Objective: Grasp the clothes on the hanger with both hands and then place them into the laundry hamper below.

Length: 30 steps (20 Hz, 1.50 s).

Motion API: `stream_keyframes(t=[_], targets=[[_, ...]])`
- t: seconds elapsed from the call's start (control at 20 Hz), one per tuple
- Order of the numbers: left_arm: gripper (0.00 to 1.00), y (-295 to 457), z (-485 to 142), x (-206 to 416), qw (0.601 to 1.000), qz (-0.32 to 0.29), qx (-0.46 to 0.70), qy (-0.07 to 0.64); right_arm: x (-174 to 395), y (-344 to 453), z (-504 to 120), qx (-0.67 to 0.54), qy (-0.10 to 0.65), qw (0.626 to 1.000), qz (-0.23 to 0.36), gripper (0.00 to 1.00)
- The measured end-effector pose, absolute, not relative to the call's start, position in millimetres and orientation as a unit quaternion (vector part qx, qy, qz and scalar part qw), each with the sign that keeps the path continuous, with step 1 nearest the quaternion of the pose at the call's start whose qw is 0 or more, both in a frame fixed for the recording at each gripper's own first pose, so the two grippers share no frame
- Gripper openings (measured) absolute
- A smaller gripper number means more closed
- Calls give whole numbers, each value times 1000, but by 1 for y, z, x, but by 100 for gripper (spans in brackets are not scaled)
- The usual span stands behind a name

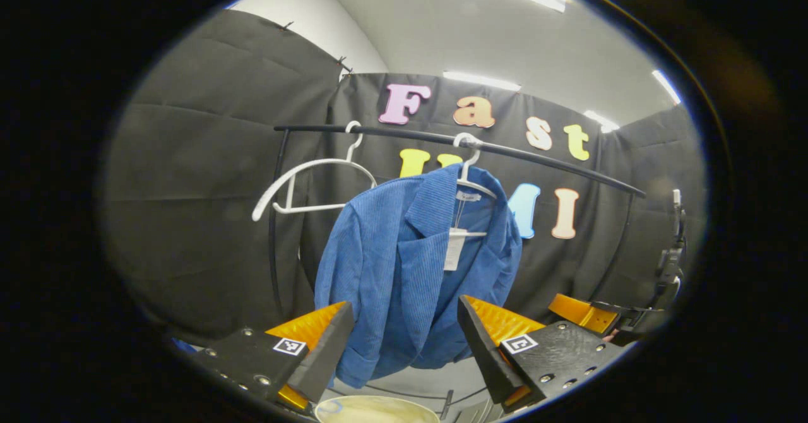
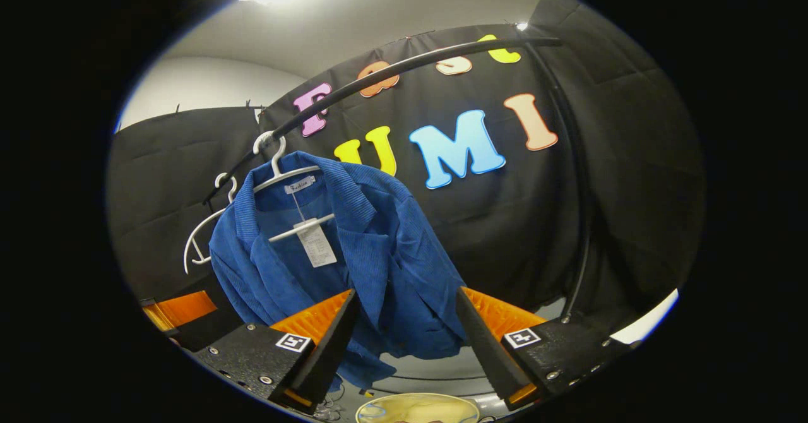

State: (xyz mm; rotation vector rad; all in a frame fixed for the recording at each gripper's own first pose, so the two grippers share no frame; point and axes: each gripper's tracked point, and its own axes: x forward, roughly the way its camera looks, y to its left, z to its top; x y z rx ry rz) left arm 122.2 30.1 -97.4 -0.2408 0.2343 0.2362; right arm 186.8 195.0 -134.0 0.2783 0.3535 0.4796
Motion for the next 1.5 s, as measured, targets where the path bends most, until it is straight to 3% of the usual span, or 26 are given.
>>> stream_keyframes(t=[0.15,0.2,0.25,0.3,0.4,0.45,0.65,0.7,0.85,0.9,0.95,1.05,1.1,1.45,1.5], targets=[[96,27,-105,151,976,129,-123,126,212,220,-139,123,161,942,268,91],[96,28,-106,159,975,134,-118,128,221,227,-142,124,162,940,275,95],[96,28,-109,166,975,139,-112,129,227,237,-145,129,166,936,282,91],[96,29,-109,175,975,144,-105,130,234,248,-148,137,172,931,290,95],[96,31,-111,192,976,153,-95,126,247,266,-155,146,177,924,305,91],[96,31,-113,201,976,156,-88,123,255,273,-159,142,175,924,308,95],[95,33,-123,235,974,173,-75,128,268,298,-172,118,175,919,332,95],[96,33,-125,241,973,177,-76,128,270,302,-173,114,174,920,334,91],[96,37,-128,253,970,190,-78,130,276,315,-175,114,170,919,337,99],[96,38,-129,255,969,194,-76,132,277,318,-176,114,172,918,340,95],[96,38,-132,259,968,197,-76,133,281,322,-176,113,172,917,341,99],[96,42,-133,261,967,206,-75,131,289,325,-175,99,162,922,338,90],[96,43,-134,262,965,214,-73,131,295,324,-173,92,152,927,332,95],[96,53,-142,279,956,257,-61,130,315,334,-172,86,147,931,324,92],[88,56,-141,278,955,260,-58,130,316,334,-172,87,151,928,328,86]])
